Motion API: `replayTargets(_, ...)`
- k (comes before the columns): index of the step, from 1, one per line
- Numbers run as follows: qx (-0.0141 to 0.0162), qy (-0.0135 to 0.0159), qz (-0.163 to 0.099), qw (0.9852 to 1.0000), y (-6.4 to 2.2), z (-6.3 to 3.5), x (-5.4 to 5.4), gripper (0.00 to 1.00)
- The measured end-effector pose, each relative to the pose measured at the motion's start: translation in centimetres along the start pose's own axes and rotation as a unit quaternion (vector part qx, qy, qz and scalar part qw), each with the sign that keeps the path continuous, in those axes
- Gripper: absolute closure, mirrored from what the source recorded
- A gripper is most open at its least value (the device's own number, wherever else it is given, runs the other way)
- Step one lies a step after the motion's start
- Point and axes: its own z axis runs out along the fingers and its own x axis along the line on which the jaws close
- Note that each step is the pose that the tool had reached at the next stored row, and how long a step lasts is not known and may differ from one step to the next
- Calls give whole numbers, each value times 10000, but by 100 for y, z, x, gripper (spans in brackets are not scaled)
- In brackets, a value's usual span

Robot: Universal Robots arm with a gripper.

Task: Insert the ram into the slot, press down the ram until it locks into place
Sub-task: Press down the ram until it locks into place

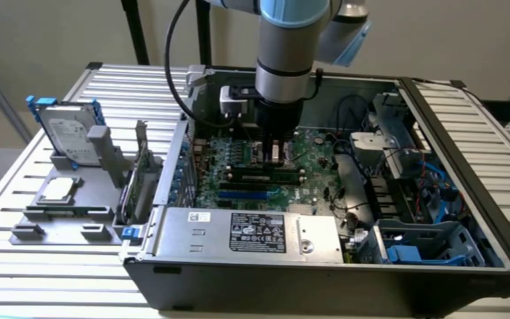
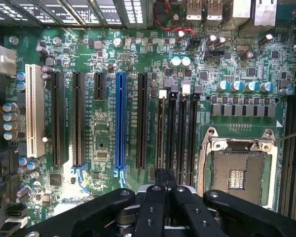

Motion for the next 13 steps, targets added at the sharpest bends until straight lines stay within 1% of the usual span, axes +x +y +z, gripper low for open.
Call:
replayTargets(2,-4,10,0,10000,1,-66,3,90)
replayTargets(5,-5,11,-1,10000,1,-151,3,90)
replayTargets(7,-5,10,-1,10000,1,-191,3,90)
replayTargets(13,-5,10,-1,10000,1,-197,3,90)
